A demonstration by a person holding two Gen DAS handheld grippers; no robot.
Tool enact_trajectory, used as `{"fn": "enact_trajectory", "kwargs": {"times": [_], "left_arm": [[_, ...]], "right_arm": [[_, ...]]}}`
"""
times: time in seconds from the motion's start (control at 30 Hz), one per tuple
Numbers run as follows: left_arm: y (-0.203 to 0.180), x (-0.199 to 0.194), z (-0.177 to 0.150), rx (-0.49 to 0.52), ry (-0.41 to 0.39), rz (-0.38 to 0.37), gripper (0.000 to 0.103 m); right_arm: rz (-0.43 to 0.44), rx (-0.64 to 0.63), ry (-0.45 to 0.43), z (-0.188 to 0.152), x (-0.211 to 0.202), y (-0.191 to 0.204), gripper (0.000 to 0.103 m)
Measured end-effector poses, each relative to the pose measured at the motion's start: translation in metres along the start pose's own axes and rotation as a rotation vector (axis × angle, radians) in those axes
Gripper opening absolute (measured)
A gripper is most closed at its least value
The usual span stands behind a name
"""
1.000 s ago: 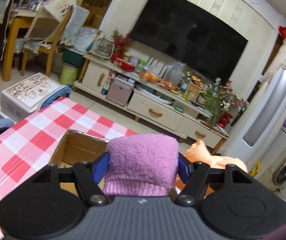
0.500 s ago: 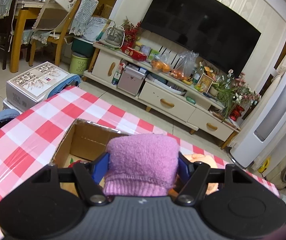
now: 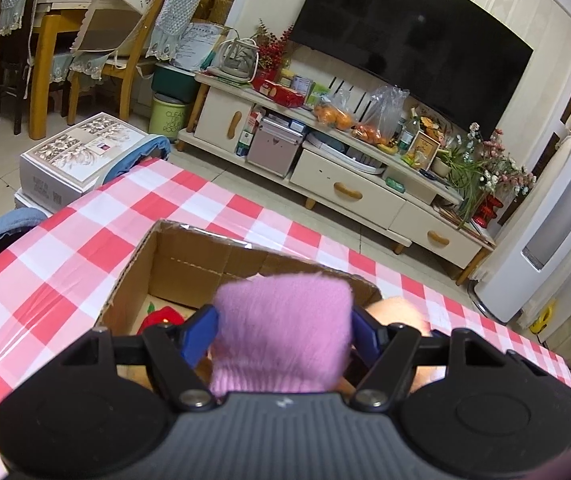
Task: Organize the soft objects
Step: 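Open both tools to drop the towel and plush into the box, then withdraw both open tools from the box back over the remaining items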
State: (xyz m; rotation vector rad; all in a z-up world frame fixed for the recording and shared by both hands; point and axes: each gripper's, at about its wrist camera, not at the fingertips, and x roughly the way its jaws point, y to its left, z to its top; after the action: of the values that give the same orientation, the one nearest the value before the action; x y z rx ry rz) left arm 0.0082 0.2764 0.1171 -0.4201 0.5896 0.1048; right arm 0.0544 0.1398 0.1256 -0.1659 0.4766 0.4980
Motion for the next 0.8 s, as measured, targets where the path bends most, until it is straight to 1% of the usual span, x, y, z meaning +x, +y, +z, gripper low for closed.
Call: {"fn": "enact_trajectory", "kwargs": {"times": [0.13,0.27,0.6,0.8], "left_arm": [[0.001,-0.005,0.002,-0.012,-0.021,0.004,0.074],[-0.001,-0.009,0.003,-0.008,-0.032,0.001,0.075],[-0.014,-0.014,-0.002,0.048,-0.048,-0.002,0.078],[-0.026,-0.015,-0.007,0.078,-0.044,-0.017,0.079]], "right_arm": [[-0.001,0.003,-0.021,0.001,-0.006,-0.002,0.097],[-0.020,0.019,-0.041,0.000,-0.015,-0.007,0.098],[-0.087,0.168,-0.096,-0.014,-0.045,-0.039,0.100],[-0.128,0.223,-0.115,-0.030,-0.062,-0.053,0.100]]}}
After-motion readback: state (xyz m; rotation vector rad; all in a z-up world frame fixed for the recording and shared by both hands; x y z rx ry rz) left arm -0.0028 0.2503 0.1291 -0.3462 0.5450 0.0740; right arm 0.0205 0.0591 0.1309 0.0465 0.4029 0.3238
